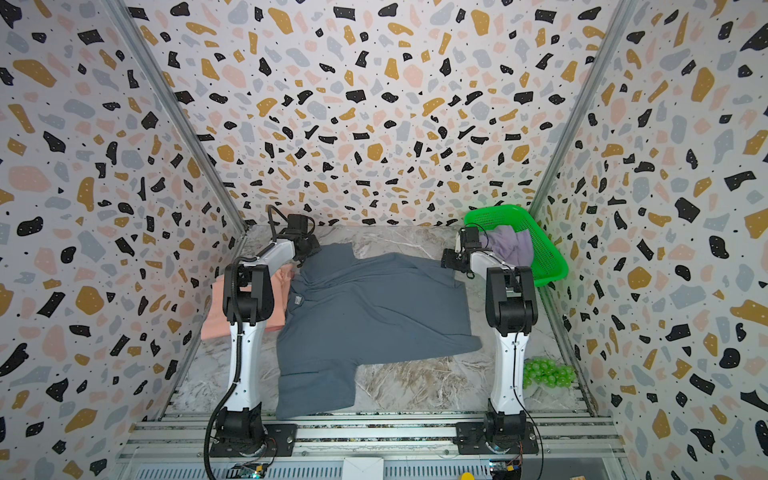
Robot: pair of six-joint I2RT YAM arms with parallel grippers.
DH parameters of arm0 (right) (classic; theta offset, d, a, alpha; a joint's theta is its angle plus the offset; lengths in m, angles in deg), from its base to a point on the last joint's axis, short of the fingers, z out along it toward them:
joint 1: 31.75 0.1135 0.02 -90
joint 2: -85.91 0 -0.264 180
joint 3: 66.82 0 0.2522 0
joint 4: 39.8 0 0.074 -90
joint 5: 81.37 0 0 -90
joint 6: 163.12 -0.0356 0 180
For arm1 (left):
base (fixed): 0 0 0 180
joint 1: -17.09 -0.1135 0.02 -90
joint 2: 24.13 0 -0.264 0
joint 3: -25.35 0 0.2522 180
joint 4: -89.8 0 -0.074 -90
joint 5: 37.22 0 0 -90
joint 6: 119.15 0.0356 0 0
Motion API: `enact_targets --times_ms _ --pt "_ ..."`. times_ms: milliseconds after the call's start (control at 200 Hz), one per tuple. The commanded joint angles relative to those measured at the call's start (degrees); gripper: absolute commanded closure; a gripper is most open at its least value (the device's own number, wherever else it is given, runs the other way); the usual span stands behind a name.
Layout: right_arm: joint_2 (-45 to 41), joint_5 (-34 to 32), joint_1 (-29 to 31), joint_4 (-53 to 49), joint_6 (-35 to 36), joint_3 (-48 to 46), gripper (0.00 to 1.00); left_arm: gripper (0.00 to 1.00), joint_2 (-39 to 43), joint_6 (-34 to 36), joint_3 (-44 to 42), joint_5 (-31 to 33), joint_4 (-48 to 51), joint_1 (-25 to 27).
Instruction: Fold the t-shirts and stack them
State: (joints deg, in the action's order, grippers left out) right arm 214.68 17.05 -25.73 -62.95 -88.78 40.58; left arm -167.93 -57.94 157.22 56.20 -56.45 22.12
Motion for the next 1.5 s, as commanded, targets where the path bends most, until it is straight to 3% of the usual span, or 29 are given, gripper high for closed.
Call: enact_targets --times_ms 0,75,115,135,195,270,526,676,806,1171,1342,1497 --pt "3.62 -3.65 3.20 -6.42 1.30 4.83 0.30 0.90 -1.62 -1.34 -1.09 -1.54 2.60 0.46" --pt "5.39 -5.29 4.80 -8.01 2.34 6.07 0.33 0.95 -0.91 -1.10 -1.25 -1.64 1.99 0.50" --pt "6.15 -5.47 5.05 -7.96 2.63 6.32 0.40 0.98 -0.62 -0.79 -1.00 -1.66 1.87 0.49" --pt "6.48 -5.40 5.12 -7.97 2.28 6.59 0.45 1.00 -0.49 -0.62 -0.91 -1.66 1.81 0.50" --pt "7.66 -5.16 4.58 -8.02 1.04 7.98 0.77 1.00 0.05 -0.31 -0.62 -2.03 1.32 0.39" --pt "7.82 -5.35 3.73 -7.40 0.29 10.18 1.00 1.00 0.74 0.05 0.37 -2.53 0.91 0.28" --pt "-0.05 -1.48 -0.54 6.02 -0.75 11.75 1.00 1.00 6.15 -0.47 4.19 -6.89 -6.50 -1.82" --pt "-0.01 2.48 -2.33 12.18 -1.53 13.31 1.00 1.00 7.32 0.36 7.67 -10.38 -12.63 -2.75" --pt "3.42 4.88 -2.26 12.46 -2.37 16.92 1.00 1.00 8.07 0.38 6.73 -12.97 -20.10 -2.75" --pt "7.20 4.75 -2.15 12.65 -3.11 22.44 1.00 1.00 4.77 -2.93 12.15 -14.78 -23.54 -2.67" --pt "5.41 3.83 -2.20 11.63 -1.57 20.14 1.00 1.00 8.88 -1.30 7.54 -13.09 -20.88 -2.66" --pt "0.72 3.60 -2.24 12.71 1.02 13.46 1.00 1.00 18.56 2.40 -4.66 -10.39 -17.73 -1.77"
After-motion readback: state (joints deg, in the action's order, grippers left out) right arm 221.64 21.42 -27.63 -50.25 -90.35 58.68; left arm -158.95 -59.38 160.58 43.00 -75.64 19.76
